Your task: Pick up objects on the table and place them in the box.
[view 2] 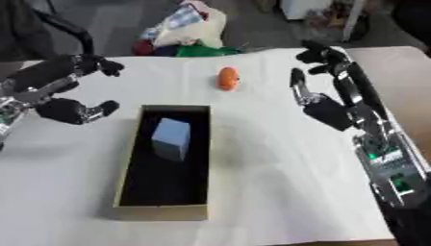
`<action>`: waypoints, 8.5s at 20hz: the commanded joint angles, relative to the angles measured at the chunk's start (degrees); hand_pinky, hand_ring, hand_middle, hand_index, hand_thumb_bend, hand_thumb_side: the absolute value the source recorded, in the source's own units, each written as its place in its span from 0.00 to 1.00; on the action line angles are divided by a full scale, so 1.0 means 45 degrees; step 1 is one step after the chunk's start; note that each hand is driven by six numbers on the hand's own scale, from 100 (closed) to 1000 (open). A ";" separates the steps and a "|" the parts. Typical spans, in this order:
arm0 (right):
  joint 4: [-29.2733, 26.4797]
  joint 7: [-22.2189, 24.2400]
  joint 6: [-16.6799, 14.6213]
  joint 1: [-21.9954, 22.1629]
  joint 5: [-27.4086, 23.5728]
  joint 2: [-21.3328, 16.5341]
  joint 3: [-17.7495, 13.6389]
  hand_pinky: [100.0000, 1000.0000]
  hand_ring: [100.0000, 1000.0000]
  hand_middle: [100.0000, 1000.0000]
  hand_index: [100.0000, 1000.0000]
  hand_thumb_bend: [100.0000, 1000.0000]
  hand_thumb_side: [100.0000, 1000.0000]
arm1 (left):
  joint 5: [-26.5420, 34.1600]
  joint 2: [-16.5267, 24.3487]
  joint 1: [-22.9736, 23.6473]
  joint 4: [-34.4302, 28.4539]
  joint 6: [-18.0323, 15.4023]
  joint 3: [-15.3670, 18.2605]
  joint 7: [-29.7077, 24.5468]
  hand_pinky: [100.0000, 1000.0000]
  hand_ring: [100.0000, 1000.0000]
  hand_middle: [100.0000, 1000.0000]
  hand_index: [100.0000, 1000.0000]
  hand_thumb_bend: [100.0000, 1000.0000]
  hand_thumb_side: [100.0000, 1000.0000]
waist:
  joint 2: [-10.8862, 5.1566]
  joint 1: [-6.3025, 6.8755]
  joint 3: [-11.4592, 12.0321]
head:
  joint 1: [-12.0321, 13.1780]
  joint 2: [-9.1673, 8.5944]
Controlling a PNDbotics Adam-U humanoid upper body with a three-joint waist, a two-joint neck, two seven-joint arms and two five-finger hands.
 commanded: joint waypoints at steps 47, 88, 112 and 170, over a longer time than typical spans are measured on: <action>1.1635 0.0812 0.3059 -0.6250 0.9389 0.2098 -0.3829 0.80 0.90 0.89 0.97 0.24 0.55 | 0.3879 -0.1060 0.1927 -0.3734 0.1285 0.1990 -0.1162 0.76 0.64 0.60 0.88 0.04 0.91 | 0.0082 -0.0602 0.2344 | -0.1883 -0.0293; 1.1628 -0.1884 0.3551 -0.5925 0.9067 0.2498 -0.4025 0.78 0.87 0.82 0.92 0.18 0.64 | 0.3900 -0.1397 0.1843 -0.3737 0.1254 0.1927 -0.1343 0.76 0.64 0.60 0.88 0.00 0.96 | 0.0393 -0.0453 0.2634 | -0.2026 -0.0149; 1.1706 -0.3649 0.3908 -0.5780 0.9236 0.2719 -0.4019 0.74 0.81 0.72 0.84 0.09 0.64 | 0.3954 -0.1467 0.1793 -0.3765 0.1239 0.1938 -0.1423 0.76 0.64 0.60 0.88 0.00 0.96 | 0.0466 -0.0439 0.2775 | -0.2091 -0.0246; 0.5386 0.2730 -0.2839 -0.4850 0.3578 0.0655 0.1733 0.69 0.70 0.37 0.50 0.00 0.10 | 0.3931 -0.1096 0.2605 -0.2880 0.1633 0.2809 -0.0664 0.76 0.63 0.58 0.88 0.00 0.94 | -0.0438 -0.0562 0.0909 | -0.1408 0.0124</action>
